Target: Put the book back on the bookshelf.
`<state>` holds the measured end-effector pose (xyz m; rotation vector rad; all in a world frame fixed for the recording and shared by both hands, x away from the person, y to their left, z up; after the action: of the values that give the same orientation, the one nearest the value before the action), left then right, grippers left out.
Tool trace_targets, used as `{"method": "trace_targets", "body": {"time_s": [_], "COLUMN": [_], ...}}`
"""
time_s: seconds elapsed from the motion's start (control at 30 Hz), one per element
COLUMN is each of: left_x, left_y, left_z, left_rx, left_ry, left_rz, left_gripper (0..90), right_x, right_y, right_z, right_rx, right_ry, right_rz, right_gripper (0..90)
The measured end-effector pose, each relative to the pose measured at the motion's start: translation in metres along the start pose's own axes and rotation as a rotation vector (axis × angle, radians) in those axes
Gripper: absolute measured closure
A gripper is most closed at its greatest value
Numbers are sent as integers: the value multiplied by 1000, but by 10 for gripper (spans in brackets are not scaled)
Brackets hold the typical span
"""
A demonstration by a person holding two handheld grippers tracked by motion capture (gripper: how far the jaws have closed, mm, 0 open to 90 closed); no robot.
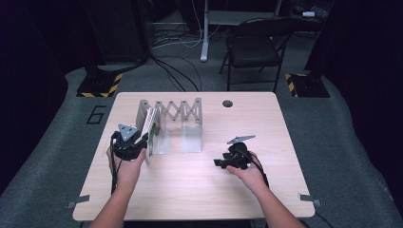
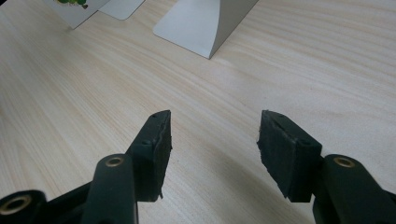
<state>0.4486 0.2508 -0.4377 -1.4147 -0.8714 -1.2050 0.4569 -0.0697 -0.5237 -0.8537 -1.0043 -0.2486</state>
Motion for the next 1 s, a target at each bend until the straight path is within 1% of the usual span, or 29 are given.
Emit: {"method": "trace_targets", "body": {"time_s": [0.07, 0.13, 0.2, 0.23, 0.27, 0.33, 0.43, 0.5, 0.57, 0.67, 0.8, 0.9, 1.0], "left_x": [0, 0, 0, 0, 0, 1, 2, 2, 2, 2, -1, -5, -9], "left_y": [0, -2, -3, -3, -5, -7, -12, -15, -20, -26, -33, -40, -43], "left_z": [0, 0, -1, -2, -3, -4, -5, -6, -5, -5, -7, -12, -17], "left_rx": [2, -4, -9, -11, -17, -23, -45, -56, -68, -84, -111, -146, -166], "left_ry": [-9, -1, 2, 0, 5, 7, 8, 3, -2, -10, -14, -25, -20], "left_rz": [-4, 4, 5, -2, 3, -1, 7, 8, 9, 13, 18, 9, 8], "left_gripper": [664, 664, 664, 664, 664, 664, 664, 663, 661, 653, 621, 585, 557], "right_x": [0, 0, 0, 0, 0, 0, 0, 0, 0, 0, 0, 0, 0], "right_y": [0, 0, 0, 0, 0, 0, 0, 0, 0, 0, 0, 0, 0], "right_z": [0, 0, 0, 0, 0, 0, 0, 1, 0, 1, 1, 1, 1], "right_rx": [2, 1, 0, 0, 0, 2, 1, 1, 1, 2, 2, -2, -1], "right_ry": [4, 6, -1, 0, 0, 2, 4, 8, -2, 4, 2, 3, 5], "right_rz": [0, -1, 0, 0, 0, 0, 1, 1, 0, 0, 0, -1, 0], "right_gripper": [440, 440, 440, 440, 441, 440, 440, 441, 440, 440, 440, 440, 439]}}
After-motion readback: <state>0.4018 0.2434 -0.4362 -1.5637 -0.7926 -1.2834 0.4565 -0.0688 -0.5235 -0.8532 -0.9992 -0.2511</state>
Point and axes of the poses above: each handheld gripper's, and its own axes: y roughly forward along the jaws, x roughly out of its top, z roughly to its left, the point moved 6 cm from there along y, roughly forward along the jaws, and after that the axes turned 15 degrees about -z, right-handed, at the moved point
